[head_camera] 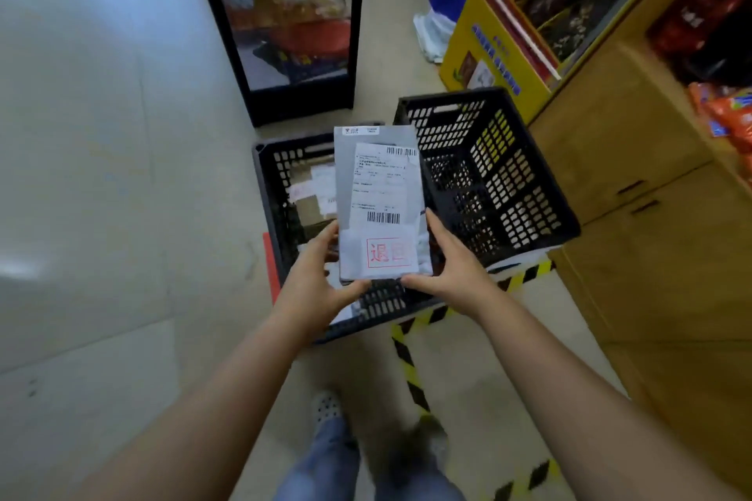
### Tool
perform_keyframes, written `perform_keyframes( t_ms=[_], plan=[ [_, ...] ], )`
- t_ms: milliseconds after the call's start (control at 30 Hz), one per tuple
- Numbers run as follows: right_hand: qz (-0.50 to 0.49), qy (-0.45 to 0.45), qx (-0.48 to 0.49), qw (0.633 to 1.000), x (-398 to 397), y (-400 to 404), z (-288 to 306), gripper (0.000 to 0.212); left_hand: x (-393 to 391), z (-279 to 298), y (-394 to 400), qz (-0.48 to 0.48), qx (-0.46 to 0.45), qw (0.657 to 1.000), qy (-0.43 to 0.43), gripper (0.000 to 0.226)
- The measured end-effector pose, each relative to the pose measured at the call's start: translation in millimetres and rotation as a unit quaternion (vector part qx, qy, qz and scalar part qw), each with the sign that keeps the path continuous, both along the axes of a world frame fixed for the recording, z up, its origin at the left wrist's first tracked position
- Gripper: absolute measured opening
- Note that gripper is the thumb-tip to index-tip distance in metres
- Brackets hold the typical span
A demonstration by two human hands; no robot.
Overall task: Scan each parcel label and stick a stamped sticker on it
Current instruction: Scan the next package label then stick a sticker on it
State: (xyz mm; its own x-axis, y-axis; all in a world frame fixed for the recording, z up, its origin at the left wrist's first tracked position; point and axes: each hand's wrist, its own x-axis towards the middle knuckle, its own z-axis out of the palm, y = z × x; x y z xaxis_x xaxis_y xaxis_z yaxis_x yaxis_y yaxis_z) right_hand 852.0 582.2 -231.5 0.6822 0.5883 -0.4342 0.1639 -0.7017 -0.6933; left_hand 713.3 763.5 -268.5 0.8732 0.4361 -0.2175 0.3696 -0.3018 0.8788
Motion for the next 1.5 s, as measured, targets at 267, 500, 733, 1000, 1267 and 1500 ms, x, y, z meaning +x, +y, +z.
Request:
perform_keyframes(
  t_ms=[267, 500, 733, 1000, 1267, 1500],
  plan=[
    [0.02, 0.093, -0.056, 0.994, 43, 12, -109, 0.106, 31, -105, -8, 0.057, -0.076, 0.991, 0.094, 0.086],
    [0.044, 0.182, -0.06, 0.981, 80, 2, -184, 0.096, 52, -171, -32, 0.102, -0.144, 0.97, 0.166, 0.082],
    [0.107, 0.146, -0.137, 0.974, 99, 12, -241, 0.084, 73, -222, -45, 0.119, -0.132, 0.956, 0.232, 0.097],
    [0.104, 0.115, -0.192, 0.969, 81, 25, -291, 0.102, 82, -261, -48, 0.086, -0.085, 0.949, 0.29, 0.106],
    [0.101, 0.103, -0.224, 0.964, 83, 28, -325, 0.101, 96, -290, -34, 0.036, -0.035, 0.947, 0.317, 0.099],
    [0.081, 0.084, -0.253, 0.96, 81, 35, -357, 0.093, 112, -323, -31, 0.02, 0.002, 0.944, 0.33, 0.08]
  ],
)
